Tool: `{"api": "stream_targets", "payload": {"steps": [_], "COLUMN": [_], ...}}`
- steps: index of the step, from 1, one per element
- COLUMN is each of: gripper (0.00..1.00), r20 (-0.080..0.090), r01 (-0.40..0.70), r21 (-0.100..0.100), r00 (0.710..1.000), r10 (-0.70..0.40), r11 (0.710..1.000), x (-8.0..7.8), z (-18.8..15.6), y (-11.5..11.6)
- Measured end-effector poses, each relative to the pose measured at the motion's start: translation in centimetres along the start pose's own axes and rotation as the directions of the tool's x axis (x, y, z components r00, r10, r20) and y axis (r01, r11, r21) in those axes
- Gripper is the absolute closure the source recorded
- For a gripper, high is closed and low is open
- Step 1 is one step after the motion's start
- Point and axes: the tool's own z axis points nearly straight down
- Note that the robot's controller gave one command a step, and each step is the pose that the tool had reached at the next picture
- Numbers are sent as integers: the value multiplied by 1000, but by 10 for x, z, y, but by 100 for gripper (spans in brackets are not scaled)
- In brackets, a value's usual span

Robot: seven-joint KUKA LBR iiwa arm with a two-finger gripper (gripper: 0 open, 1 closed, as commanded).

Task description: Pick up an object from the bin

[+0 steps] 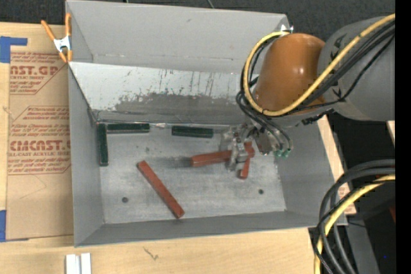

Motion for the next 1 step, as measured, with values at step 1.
{"api": "stream_targets", "payload": {"steps": [1], "gripper": [100], "r20": [3], "r01": [22], "r21": [0], "r00": [1000], "r10": [-22], "r11": [1000], "x": [-3], "z": [-72], "y": [4]}}
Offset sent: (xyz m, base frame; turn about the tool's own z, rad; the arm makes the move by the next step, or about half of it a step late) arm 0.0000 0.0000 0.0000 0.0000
